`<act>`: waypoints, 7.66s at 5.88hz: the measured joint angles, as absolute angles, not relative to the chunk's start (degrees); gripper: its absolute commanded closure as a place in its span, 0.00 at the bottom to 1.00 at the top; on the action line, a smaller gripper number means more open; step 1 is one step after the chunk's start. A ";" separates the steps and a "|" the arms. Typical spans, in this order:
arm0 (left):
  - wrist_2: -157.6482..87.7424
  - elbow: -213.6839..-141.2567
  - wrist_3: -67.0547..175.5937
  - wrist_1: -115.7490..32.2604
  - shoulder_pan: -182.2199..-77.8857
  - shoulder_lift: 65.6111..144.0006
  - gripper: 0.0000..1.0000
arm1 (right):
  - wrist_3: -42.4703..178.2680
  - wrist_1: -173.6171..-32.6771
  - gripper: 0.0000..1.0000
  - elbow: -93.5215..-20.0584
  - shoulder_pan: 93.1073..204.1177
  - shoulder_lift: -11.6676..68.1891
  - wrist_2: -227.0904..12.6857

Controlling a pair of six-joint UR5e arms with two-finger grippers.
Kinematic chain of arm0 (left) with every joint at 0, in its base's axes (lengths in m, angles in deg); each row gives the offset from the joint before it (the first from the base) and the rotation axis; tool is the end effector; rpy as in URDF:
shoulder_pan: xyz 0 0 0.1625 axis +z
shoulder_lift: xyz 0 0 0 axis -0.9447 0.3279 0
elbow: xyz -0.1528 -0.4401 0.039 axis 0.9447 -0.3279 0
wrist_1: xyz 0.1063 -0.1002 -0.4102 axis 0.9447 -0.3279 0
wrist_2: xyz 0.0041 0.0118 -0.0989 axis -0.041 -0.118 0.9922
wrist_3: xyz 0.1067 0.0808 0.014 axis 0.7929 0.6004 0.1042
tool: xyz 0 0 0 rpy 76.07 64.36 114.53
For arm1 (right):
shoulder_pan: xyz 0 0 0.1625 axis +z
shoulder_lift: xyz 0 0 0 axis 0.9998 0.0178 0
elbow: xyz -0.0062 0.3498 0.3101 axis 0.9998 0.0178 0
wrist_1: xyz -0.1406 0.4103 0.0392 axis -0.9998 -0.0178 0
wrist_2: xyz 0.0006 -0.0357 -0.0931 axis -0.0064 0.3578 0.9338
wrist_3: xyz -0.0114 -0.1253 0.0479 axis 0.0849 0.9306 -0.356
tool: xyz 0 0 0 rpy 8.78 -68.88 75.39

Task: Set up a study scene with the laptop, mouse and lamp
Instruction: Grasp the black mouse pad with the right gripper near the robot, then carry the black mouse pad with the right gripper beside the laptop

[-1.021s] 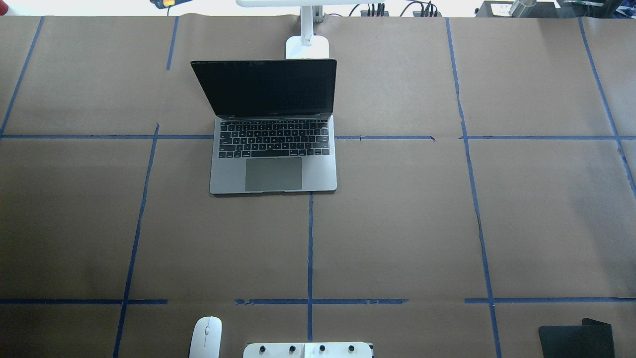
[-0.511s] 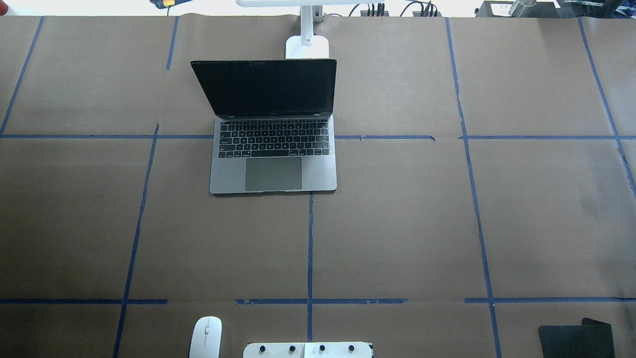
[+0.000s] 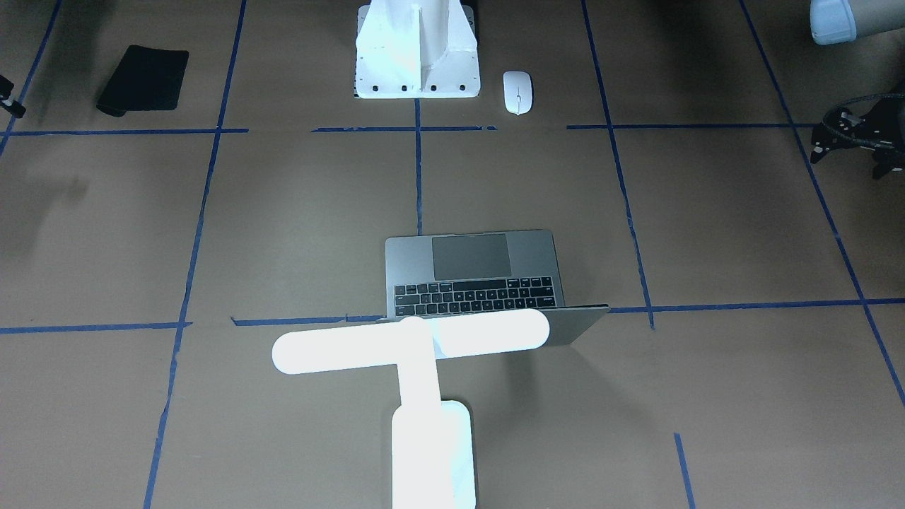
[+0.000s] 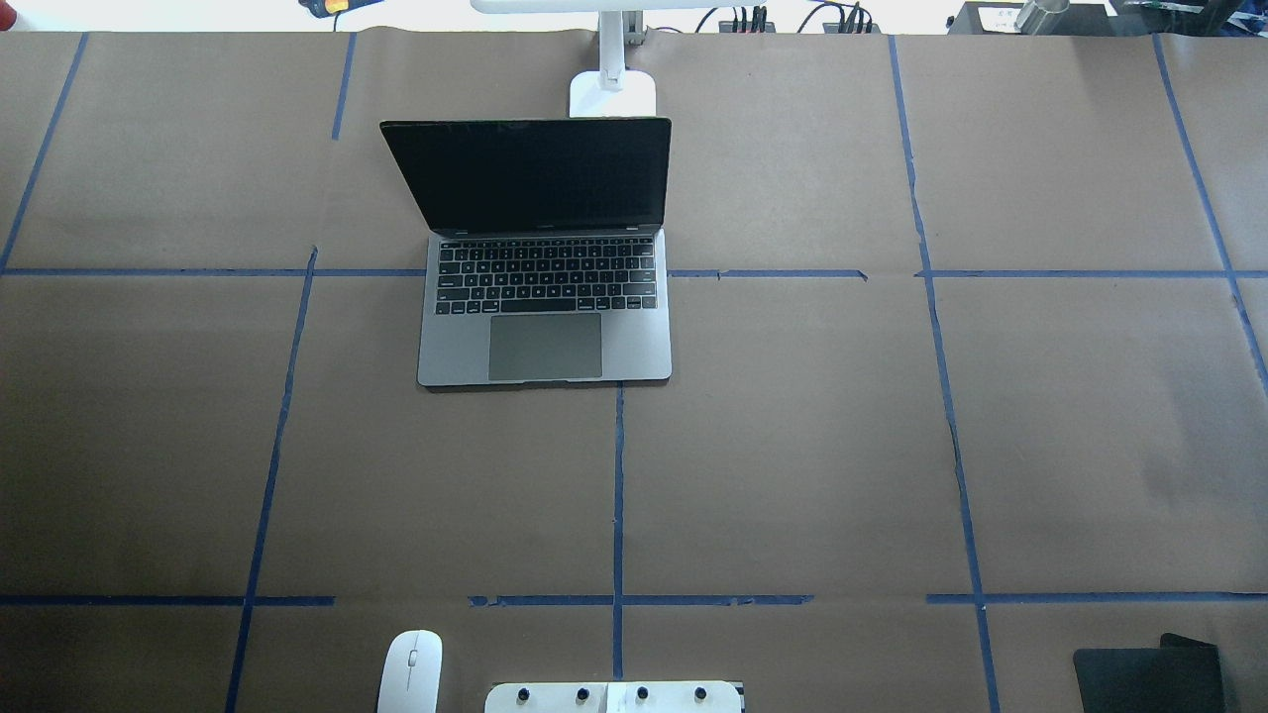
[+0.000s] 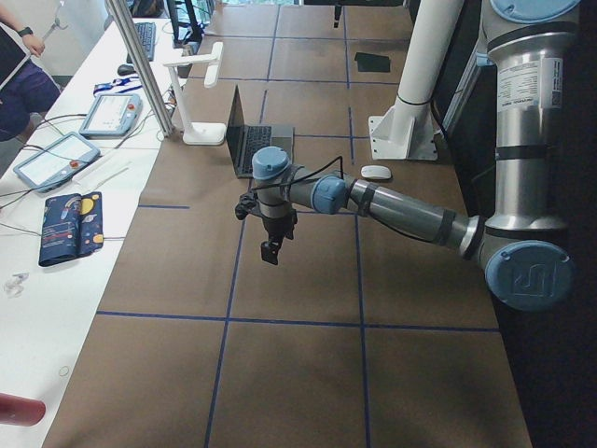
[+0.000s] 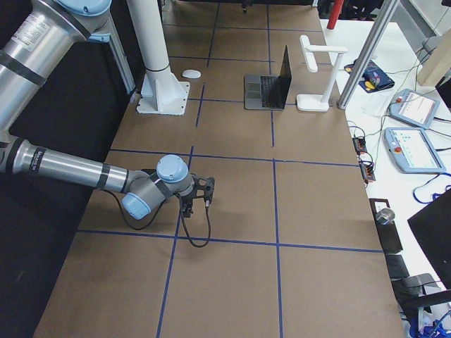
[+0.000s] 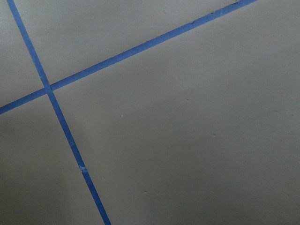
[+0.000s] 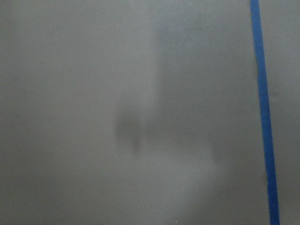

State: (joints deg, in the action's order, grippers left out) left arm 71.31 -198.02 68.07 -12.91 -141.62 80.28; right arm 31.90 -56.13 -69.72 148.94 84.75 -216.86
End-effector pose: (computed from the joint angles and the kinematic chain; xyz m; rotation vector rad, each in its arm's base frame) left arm 0.1101 -0.4695 0.5889 0.1182 0.6918 0.3872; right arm -0.0896 -0.2389 0.6963 0.0263 -0.9707 0.1021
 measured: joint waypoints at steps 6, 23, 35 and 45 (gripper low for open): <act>75.73 -198.47 68.03 -12.91 -141.63 80.12 0.00 | 9.98 -44.76 0.00 -69.70 121.41 87.41 -198.71; 75.79 -200.65 67.79 -12.92 -141.70 79.44 0.00 | -12.86 -37.27 1.00 -70.72 95.64 86.21 -167.94; 75.88 -201.90 66.89 -12.96 -141.70 79.67 0.00 | -5.47 -75.75 1.00 -50.17 130.20 26.28 -187.51; 75.84 -201.79 66.74 -12.92 -141.59 80.06 0.00 | -0.21 -81.50 0.00 -45.68 131.59 18.94 -193.07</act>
State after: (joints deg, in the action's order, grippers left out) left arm 75.84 -201.79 66.74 -12.92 -141.59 80.06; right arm -0.21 -81.50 -45.68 131.59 18.94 -193.07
